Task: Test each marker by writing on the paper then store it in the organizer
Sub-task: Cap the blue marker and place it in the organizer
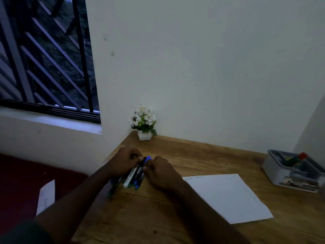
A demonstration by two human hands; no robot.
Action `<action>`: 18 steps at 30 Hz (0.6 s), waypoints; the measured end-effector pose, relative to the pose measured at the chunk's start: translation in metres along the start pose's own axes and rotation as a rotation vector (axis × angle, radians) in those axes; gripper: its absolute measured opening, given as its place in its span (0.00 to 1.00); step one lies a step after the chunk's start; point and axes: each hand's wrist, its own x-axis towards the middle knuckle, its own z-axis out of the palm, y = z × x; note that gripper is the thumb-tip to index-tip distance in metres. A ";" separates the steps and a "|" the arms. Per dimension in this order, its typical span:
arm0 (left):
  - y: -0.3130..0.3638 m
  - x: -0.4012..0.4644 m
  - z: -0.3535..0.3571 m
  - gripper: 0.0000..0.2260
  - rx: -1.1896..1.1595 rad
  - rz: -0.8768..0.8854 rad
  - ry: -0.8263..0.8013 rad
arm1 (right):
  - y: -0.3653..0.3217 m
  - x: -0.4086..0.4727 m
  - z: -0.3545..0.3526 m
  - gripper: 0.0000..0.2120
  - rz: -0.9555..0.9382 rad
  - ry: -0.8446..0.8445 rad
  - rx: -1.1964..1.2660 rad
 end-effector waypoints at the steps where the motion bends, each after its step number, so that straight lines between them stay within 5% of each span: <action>1: 0.000 0.000 0.001 0.08 -0.005 0.008 -0.004 | -0.001 0.001 0.001 0.11 0.023 0.022 -0.005; 11: 0.020 0.010 0.021 0.05 -0.121 0.051 0.051 | 0.015 0.002 -0.019 0.07 0.353 0.129 0.120; 18: 0.060 0.033 0.053 0.06 -0.432 0.066 0.092 | 0.066 -0.027 -0.068 0.10 0.132 0.210 -0.085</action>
